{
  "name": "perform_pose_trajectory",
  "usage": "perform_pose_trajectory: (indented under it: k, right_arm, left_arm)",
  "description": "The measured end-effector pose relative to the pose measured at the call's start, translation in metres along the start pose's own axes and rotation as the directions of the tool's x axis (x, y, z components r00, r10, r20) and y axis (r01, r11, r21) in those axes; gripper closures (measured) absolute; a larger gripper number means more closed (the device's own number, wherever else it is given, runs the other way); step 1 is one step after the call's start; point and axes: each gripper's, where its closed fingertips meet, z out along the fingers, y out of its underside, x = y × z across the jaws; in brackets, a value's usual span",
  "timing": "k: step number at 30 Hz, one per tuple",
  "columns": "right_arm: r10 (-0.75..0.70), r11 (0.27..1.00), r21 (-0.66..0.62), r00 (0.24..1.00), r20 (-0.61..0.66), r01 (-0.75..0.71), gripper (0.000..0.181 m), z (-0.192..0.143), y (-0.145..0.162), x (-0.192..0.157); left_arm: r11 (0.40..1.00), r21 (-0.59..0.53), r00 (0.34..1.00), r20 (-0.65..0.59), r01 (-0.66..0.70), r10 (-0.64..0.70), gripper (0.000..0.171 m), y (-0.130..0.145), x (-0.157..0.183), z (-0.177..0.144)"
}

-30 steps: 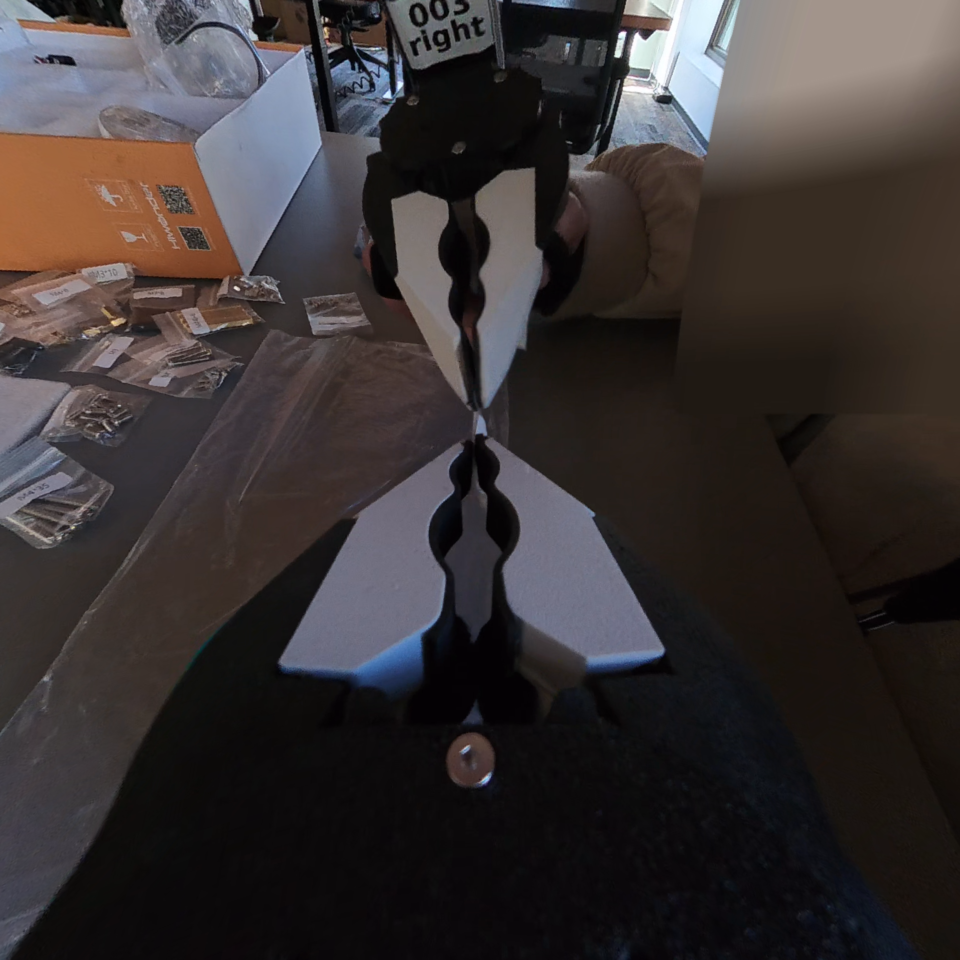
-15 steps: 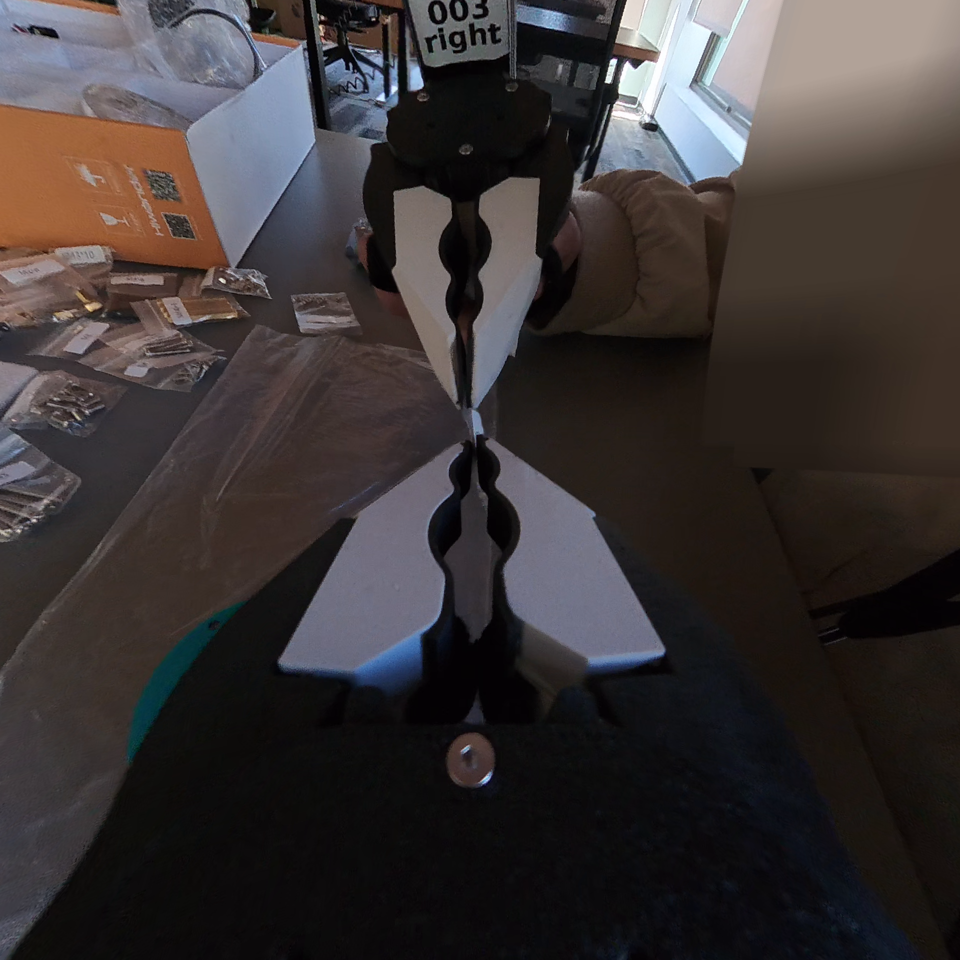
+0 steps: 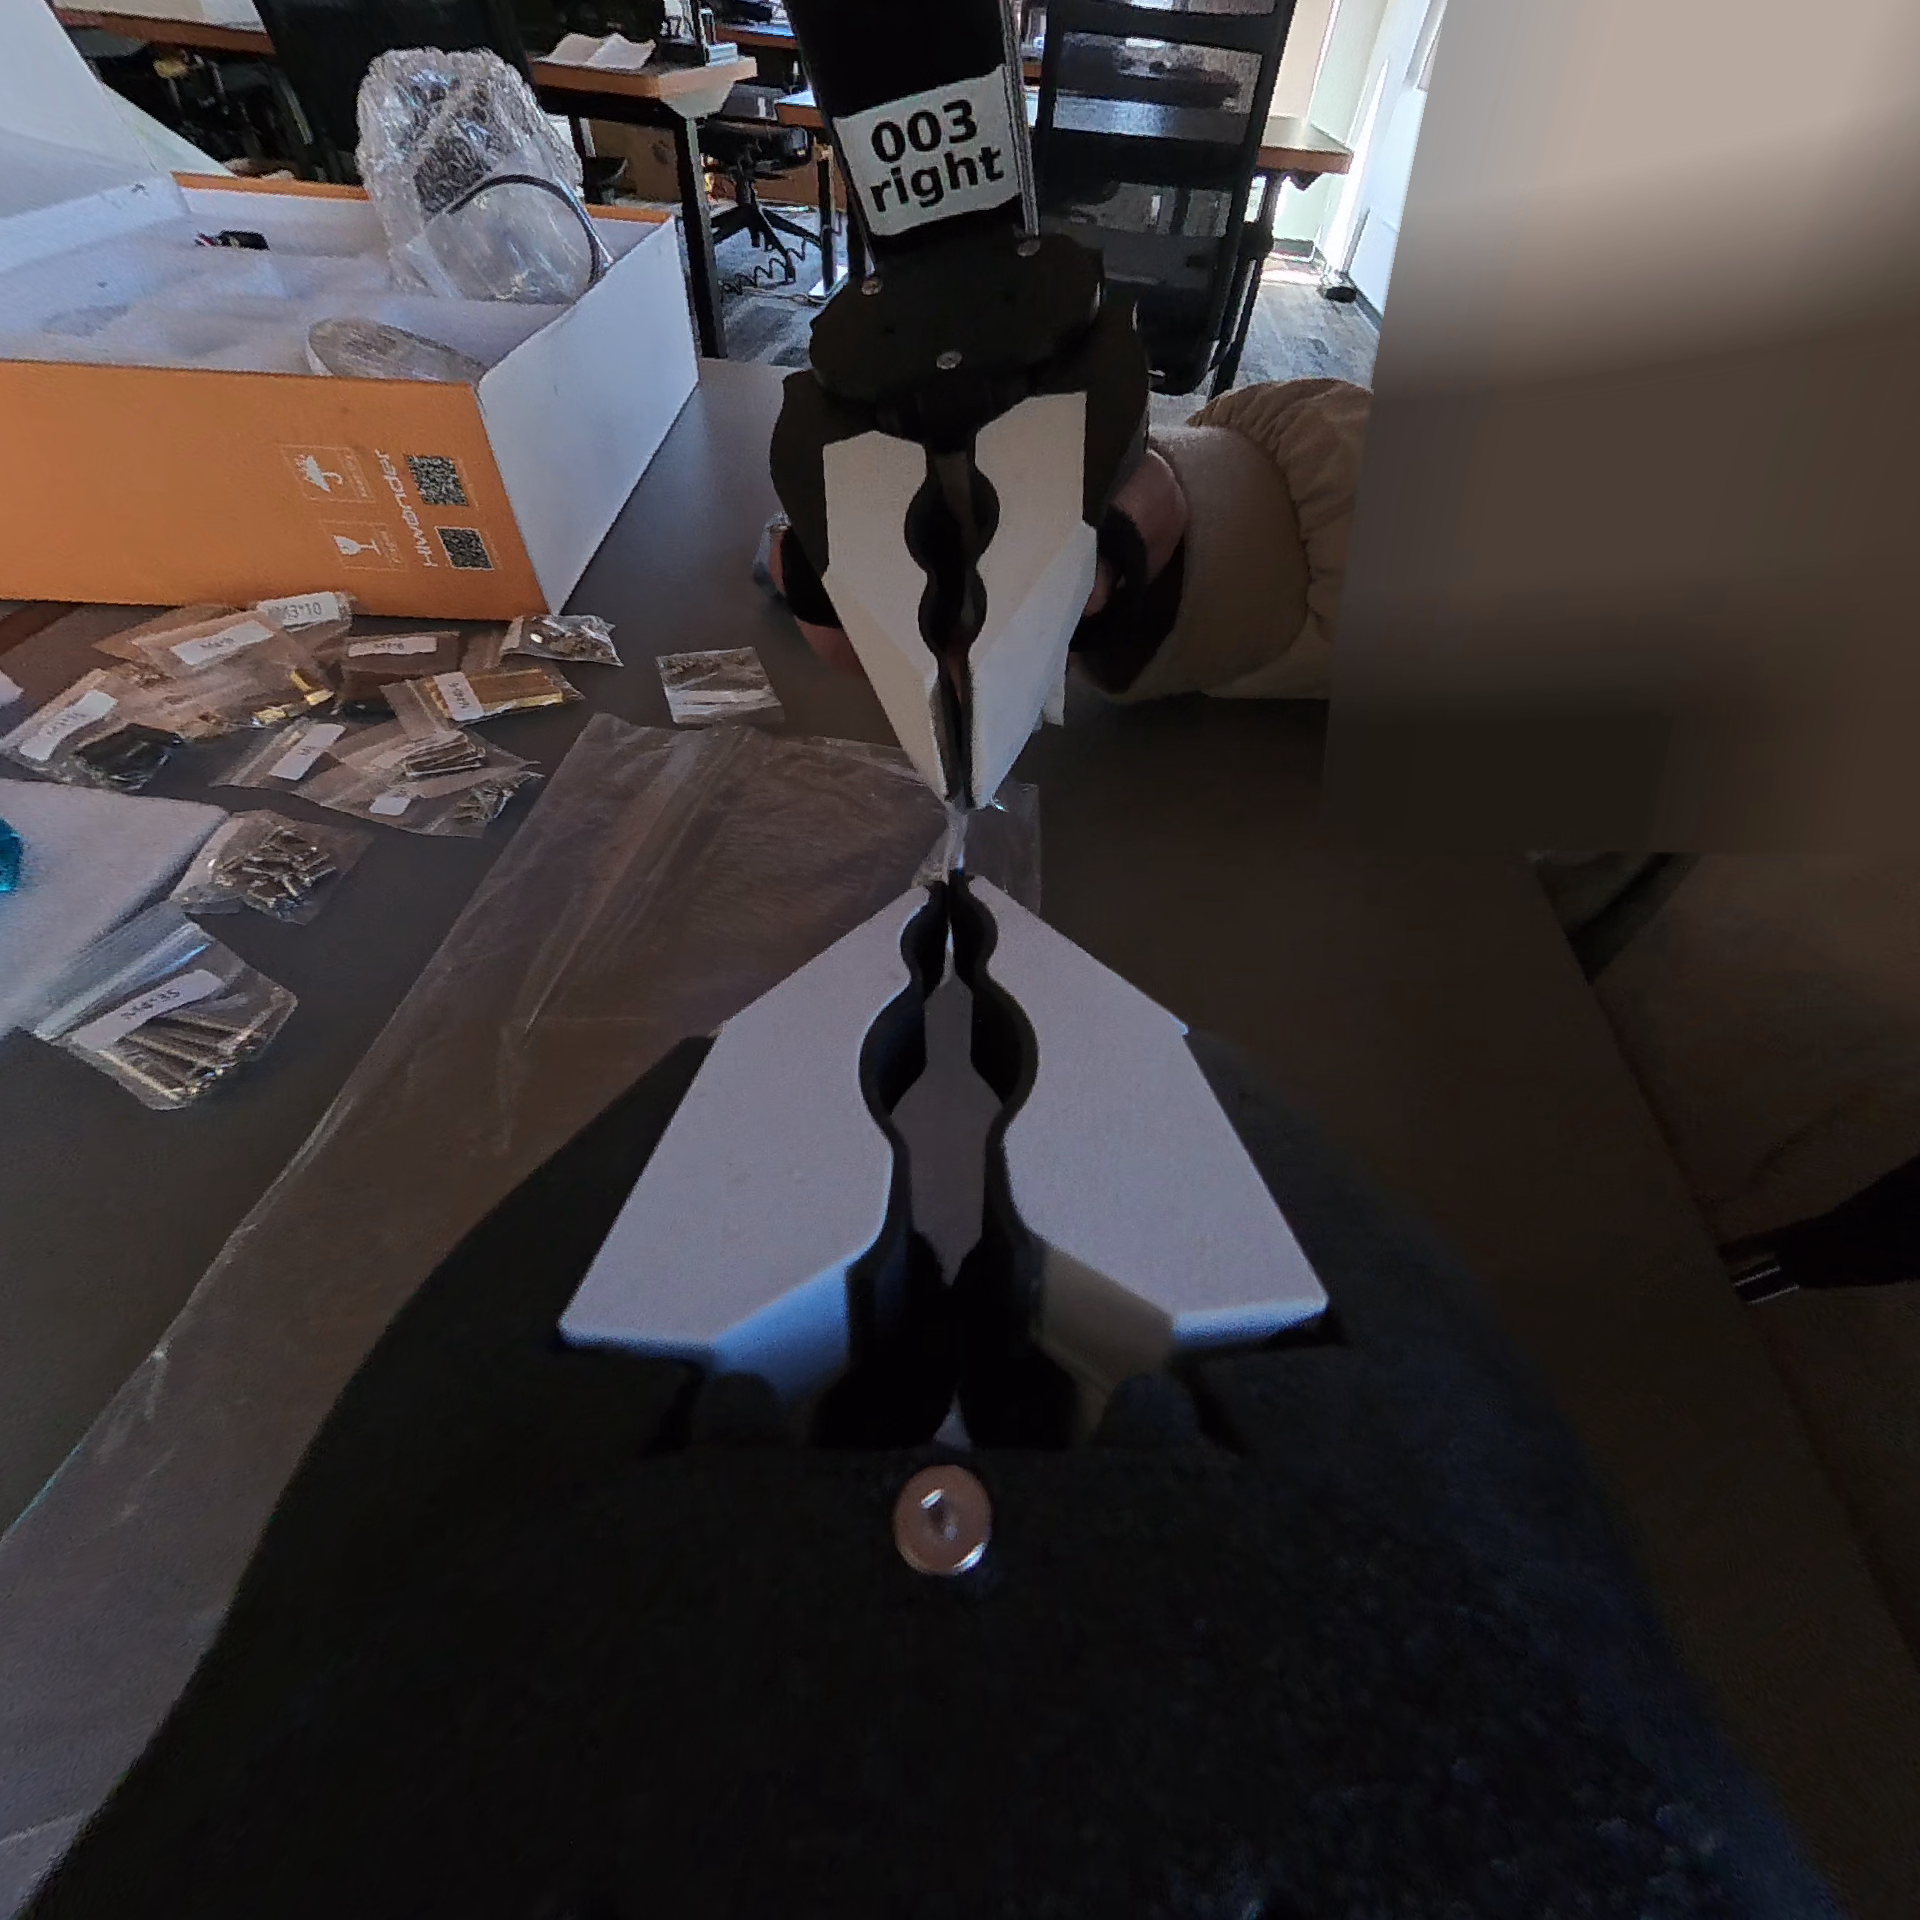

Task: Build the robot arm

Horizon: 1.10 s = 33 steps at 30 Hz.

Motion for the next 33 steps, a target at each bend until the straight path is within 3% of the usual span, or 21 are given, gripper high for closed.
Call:
perform_pose_trajectory:
  k: [6,11,14,20,33]
  right_arm:
    - [-0.031,0.999,-0.02,0.999,-0.034,0.03,0.181,0.003,0.002,0.001]
    - [-0.115,0.992,-0.068,0.987,-0.109,0.108,0.168,0.001,0.003,0.007]
    - [-0.308,0.948,-0.151,0.926,-0.217,0.28,0.159,-0.005,-0.001,0.008]
    - [-0.552,0.82,-0.34,0.793,-0.259,0.46,0.156,0.012,0.012,0.0]
    - [-0.605,0.776,-0.418,0.745,-0.283,0.471,0.164,0.014,0.023,0.01]
  left_arm:
    - [1.0,0.003,1.0,0.002,-0.009,0.009,0.171,-0.001,0.0,0.0]
    - [0.999,-0.029,1.0,0.027,-0.014,0.015,0.171,0.004,-0.003,0.001]
    - [0.999,-0.047,0.999,0.036,0.004,-0.002,0.171,0.007,-0.006,0.002]
    - [0.997,-0.08,0.999,0.043,0.002,0.001,0.171,0.014,-0.007,0.006]
    - [0.995,-0.098,0.999,0.032,0.012,-0.009,0.171,0.019,-0.005,0.01]
